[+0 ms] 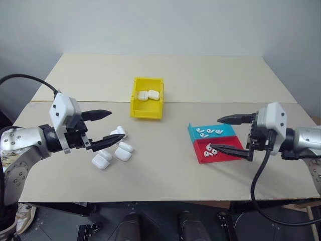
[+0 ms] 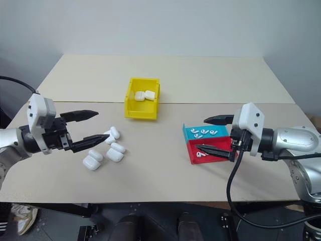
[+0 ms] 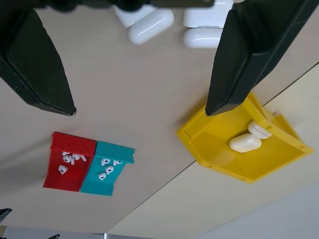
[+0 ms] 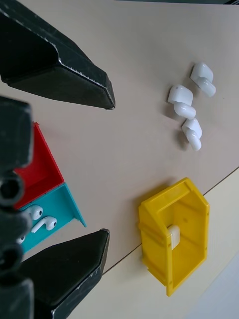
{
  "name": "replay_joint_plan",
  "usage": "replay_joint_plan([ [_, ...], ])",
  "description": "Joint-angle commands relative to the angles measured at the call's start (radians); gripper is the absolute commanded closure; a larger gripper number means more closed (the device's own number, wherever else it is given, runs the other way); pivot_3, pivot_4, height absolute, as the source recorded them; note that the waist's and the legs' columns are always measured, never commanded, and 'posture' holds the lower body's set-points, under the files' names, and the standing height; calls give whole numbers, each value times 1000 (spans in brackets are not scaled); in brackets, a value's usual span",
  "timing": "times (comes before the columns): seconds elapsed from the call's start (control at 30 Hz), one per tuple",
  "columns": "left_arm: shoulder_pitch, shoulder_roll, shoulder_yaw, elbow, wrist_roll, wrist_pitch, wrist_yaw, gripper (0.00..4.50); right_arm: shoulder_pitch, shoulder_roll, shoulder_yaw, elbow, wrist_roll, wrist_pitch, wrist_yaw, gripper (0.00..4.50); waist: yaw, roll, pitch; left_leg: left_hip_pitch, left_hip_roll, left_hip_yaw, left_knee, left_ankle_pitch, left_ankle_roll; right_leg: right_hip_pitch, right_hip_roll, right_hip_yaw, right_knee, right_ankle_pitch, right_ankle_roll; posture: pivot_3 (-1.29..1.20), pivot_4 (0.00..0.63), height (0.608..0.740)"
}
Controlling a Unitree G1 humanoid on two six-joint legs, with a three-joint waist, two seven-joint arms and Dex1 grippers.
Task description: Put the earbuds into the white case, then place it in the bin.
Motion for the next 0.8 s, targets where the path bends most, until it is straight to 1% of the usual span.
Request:
replay_joint_plan([
  [0.03,15,25,45,-19,-2,-10,-13,0,-3,1,-19,-39,12,-4,-11,17,0,0,0,0,0,0,0,0,0,0,0,0,0,0,0,0,150,740],
  [0.1,28,27,46,-25,-2,-10,-17,0,10,6,-22,-47,6,-5,-24,17,0,0,0,0,0,0,0,0,0,0,0,0,0,0,0,0,150,740],
  [0.23,7,19,43,-38,-37,34,26,0,22,10,-27,-56,10,-5,-33,17,0,0,0,0,0,0,0,0,0,0,0,0,0,0,0,0,150,740],
  [0.37,-10,34,32,-60,-37,73,63,0,9,5,-25,-52,11,-7,-34,17,1,0,0,0,0,0,0,0,0,0,0,0,0,0,0,0,150,740],
  [0.47,-37,28,30,-61,-52,96,80,0,-4,0,-25,-44,14,-4,-31,17,0,0,0,0,0,0,0,0,0,0,0,0,0,0,0,0,150,740],
  [0.5,-44,42,18,-78,-21,98,104,0,-11,-3,-26,-36,10,-4,-31,17,0,0,0,0,0,0,0,0,0,0,0,0,0,0,0,0,150,740],
  [0.6,-93,114,-25,-77,-11,163,104,0,-49,-16,-16,3,-7,-7,-25,17,0,-1,0,0,0,0,0,0,0,0,0,0,0,0,0,0,150,740],
  [0.7,-192,156,-74,-44,-67,309,135,0,-91,-26,-2,34,-23,-9,-19,17,0,-1,0,0,0,0,0,0,0,0,0,0,0,0,0,0,150,740],
  [0.8,-388,252,-229,5,-98,576,125,0,-97,-22,-16,23,-1,9,-20,17,3,-2,1,0,0,-1,0,0,0,0,1,0,1,0,0,0,150,740],
])
